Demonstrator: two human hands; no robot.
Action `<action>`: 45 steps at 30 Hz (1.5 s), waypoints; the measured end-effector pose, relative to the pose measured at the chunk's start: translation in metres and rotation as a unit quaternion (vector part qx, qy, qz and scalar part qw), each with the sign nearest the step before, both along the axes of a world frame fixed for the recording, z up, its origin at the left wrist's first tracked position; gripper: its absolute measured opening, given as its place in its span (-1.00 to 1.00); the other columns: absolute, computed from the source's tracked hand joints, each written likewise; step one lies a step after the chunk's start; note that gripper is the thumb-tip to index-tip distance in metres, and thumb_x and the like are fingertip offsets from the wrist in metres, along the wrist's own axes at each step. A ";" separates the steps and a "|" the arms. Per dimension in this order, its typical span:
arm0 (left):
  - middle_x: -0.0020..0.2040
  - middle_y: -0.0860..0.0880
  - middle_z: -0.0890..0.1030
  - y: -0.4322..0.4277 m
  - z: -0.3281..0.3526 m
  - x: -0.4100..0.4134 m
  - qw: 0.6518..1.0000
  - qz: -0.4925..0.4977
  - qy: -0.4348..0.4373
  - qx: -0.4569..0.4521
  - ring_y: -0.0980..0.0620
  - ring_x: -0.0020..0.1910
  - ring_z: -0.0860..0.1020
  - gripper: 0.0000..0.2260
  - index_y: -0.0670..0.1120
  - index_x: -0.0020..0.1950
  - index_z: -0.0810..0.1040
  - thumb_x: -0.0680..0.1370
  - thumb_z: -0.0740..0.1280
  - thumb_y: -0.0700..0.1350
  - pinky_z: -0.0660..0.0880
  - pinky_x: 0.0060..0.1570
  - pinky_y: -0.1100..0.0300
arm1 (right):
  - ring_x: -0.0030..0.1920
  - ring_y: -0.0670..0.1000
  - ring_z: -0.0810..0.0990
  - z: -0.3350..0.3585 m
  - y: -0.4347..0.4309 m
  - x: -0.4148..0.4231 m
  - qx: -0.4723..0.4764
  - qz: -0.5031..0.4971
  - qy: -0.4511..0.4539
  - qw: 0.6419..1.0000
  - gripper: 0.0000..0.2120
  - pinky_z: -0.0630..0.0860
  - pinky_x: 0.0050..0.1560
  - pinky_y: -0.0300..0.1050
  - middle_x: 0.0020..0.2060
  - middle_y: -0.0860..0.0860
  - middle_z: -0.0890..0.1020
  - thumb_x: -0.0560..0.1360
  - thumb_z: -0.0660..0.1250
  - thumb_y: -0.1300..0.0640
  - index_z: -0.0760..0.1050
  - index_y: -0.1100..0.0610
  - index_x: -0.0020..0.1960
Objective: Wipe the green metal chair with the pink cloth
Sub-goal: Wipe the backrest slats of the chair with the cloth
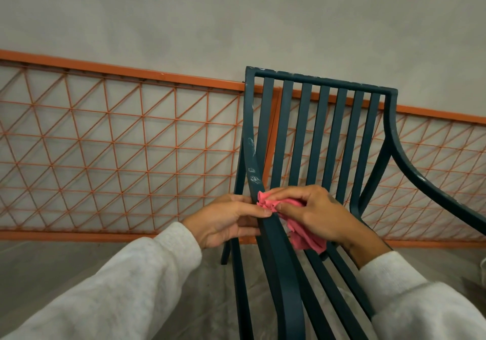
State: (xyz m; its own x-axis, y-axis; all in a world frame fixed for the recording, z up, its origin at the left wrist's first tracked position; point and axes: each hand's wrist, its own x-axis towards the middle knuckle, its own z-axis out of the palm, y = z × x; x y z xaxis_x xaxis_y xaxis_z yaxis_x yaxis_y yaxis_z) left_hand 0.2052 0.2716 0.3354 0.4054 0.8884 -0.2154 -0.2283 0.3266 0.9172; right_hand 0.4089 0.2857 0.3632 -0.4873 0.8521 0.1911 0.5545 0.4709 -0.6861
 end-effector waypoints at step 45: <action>-0.10 -0.13 0.70 0.024 -0.004 0.011 0.995 0.091 -0.027 0.005 -0.06 -0.13 0.69 -0.82 -0.16 0.11 0.56 0.52 0.39 -0.28 0.65 -0.11 0.06 | 0.18 -0.25 0.56 0.012 0.055 -0.026 0.016 0.023 -0.067 0.997 -0.81 0.39 0.23 -0.37 0.16 -0.25 0.65 0.57 0.39 0.14 0.70 -0.09 0.08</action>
